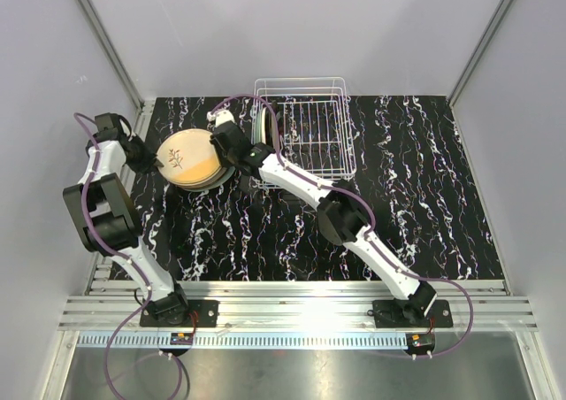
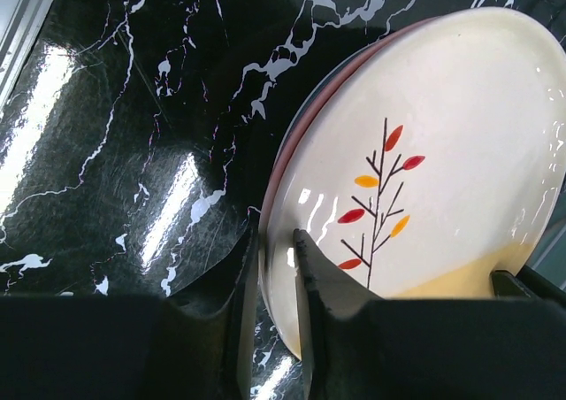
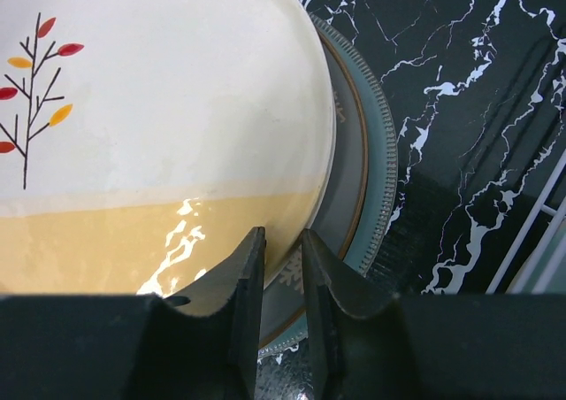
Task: Load the plates into the dish rack
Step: Grab a plate with the left arm
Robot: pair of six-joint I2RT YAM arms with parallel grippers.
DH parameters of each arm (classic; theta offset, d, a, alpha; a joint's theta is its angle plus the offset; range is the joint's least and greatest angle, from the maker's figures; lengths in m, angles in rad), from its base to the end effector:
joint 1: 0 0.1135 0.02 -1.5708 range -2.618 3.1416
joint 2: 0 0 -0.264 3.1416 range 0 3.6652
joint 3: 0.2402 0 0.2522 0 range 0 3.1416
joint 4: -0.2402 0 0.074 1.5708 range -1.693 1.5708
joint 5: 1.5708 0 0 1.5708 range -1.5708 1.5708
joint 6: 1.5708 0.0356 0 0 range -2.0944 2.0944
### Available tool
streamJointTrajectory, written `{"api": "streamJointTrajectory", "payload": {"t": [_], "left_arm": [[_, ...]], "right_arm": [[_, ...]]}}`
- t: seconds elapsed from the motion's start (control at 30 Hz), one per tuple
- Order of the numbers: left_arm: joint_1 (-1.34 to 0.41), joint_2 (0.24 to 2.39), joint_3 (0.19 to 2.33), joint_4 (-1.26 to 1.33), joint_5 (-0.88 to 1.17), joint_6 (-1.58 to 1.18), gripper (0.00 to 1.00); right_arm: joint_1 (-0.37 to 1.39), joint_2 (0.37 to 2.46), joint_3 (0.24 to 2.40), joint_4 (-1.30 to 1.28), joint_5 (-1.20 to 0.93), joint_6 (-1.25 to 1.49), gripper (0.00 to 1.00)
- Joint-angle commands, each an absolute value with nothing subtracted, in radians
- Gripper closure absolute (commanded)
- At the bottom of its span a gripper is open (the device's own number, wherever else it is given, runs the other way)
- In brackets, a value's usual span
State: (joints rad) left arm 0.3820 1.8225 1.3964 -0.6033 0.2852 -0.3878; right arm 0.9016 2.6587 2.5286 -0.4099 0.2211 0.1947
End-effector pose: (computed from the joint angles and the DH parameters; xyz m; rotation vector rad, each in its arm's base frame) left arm 0.3650 0.1358 0.2299 -0.8727 2.4279 -0.3722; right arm 0.3769 0.4640 0.2079 -0.6090 2.0360 0.4251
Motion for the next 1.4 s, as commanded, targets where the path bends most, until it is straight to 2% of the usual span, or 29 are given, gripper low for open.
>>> {"api": "streamJointTrajectory", "payload": {"t": [0.0, 0.03, 0.17, 0.3, 0.57, 0.73, 0.93, 1.03, 1.37], "left_arm": [[0.362, 1.76, 1.39, -0.597, 0.304, -0.377, 0.96], [0.362, 1.753, 1.39, -0.598, 0.301, -0.376, 1.0], [0.36, 1.747, 1.388, -0.609, 0.293, -0.374, 1.0], [0.359, 1.735, 1.393, -0.626, 0.278, -0.374, 1.0], [0.36, 1.709, 1.391, -0.638, 0.256, -0.38, 1.0], [0.359, 1.677, 1.391, -0.65, 0.241, -0.388, 1.0], [0.359, 1.646, 1.371, -0.647, 0.235, -0.391, 1.0], [0.359, 1.637, 1.381, -0.653, 0.248, -0.393, 1.0], [0.36, 1.546, 1.338, -0.634, 0.311, -0.426, 1.0]], "right_arm": [[0.92, 2.586, 2.5, -0.456, 0.184, 0.17, 0.7], [0.92, 2.583, 2.497, -0.454, 0.181, 0.169, 0.7], [0.927, 2.545, 2.47, -0.446, 0.152, 0.153, 0.68], [0.95, 2.5, 2.404, -0.402, 0.137, 0.083, 0.6], [0.969, 2.45, 2.375, -0.391, 0.129, 0.04, 0.53], [0.992, 2.37, 2.26, -0.284, 0.115, -0.075, 0.37], [1.041, 2.249, 2.033, -0.032, 0.069, -0.212, 0.18], [1.068, 2.249, 2.002, 0.031, 0.063, -0.279, 0.13], [1.115, 2.371, 2.123, 0.02, 0.169, -0.462, 0.13]]}}
